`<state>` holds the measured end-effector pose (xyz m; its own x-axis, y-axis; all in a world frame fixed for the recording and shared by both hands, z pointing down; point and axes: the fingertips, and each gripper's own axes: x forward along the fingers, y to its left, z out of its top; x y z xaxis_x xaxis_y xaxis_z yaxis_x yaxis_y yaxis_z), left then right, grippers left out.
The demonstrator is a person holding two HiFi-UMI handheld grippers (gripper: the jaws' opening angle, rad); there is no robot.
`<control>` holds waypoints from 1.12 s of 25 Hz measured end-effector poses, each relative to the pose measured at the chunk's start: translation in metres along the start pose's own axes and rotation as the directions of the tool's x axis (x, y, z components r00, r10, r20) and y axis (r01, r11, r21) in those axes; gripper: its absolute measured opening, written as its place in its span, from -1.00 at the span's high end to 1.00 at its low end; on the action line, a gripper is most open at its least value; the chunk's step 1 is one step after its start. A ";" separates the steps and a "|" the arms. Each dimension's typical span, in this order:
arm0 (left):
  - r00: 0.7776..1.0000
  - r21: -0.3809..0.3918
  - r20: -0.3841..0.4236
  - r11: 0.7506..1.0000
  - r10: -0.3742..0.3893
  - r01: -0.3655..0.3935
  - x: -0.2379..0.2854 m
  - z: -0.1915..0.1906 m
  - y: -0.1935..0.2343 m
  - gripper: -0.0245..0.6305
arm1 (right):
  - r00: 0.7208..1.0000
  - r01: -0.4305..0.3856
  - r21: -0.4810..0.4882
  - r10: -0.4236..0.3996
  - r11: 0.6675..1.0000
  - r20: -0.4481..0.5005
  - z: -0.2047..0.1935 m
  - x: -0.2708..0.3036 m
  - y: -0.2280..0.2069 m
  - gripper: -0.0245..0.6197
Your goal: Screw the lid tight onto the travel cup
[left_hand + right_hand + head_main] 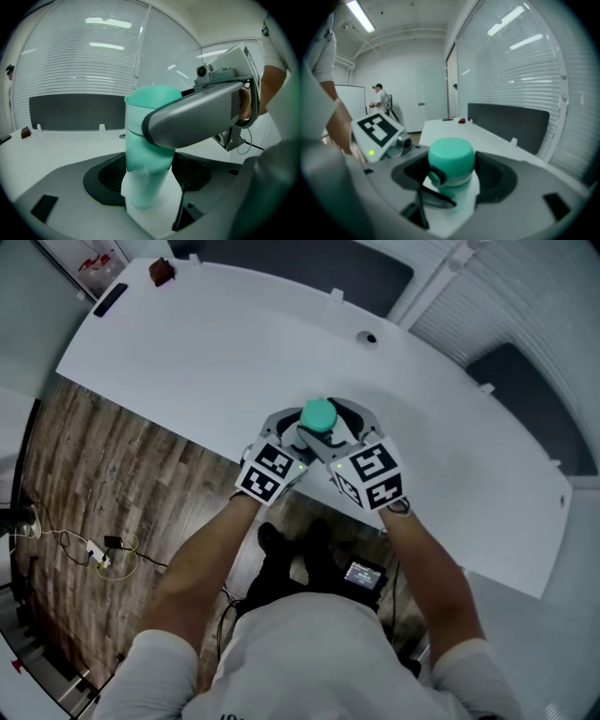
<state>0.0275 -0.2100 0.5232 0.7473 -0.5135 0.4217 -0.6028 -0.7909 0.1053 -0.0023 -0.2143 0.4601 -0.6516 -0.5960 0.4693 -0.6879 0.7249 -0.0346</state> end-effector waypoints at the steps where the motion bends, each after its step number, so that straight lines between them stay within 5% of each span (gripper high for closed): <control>1: 1.000 -0.012 0.006 1.000 0.029 -0.029 0.001 0.001 0.001 -0.04 | 1.000 0.029 0.006 -0.029 1.000 -0.002 0.000 0.000 -0.001 -0.06; 6: 0.992 -0.050 0.008 0.991 0.126 -0.125 0.002 0.001 0.003 -0.03 | 0.996 0.090 0.026 -0.090 0.996 -0.005 0.000 -0.001 -0.005 -0.06; 17: 0.992 -0.065 -0.011 0.989 0.129 -0.130 0.003 0.001 0.003 -0.04 | 0.996 0.071 0.012 -0.070 0.997 -0.056 0.005 -0.005 -0.005 -0.02; 22: 0.999 0.039 -0.018 0.998 -0.044 0.044 -0.013 0.000 0.000 -0.04 | 0.998 -0.049 -0.058 0.046 0.997 -0.048 0.007 -0.006 0.003 -0.02; 28: 0.969 0.159 -0.110 0.958 -0.223 0.238 -0.009 0.001 -0.002 -0.05 | 0.981 -0.194 -0.090 0.191 0.977 -0.048 0.007 -0.005 0.006 -0.02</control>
<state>0.0217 -0.2042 0.5186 0.8273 -0.2847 0.4842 -0.3552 -0.9330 0.0583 -0.0058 -0.2093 0.4517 -0.7547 -0.4297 0.4957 -0.5165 0.8551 -0.0452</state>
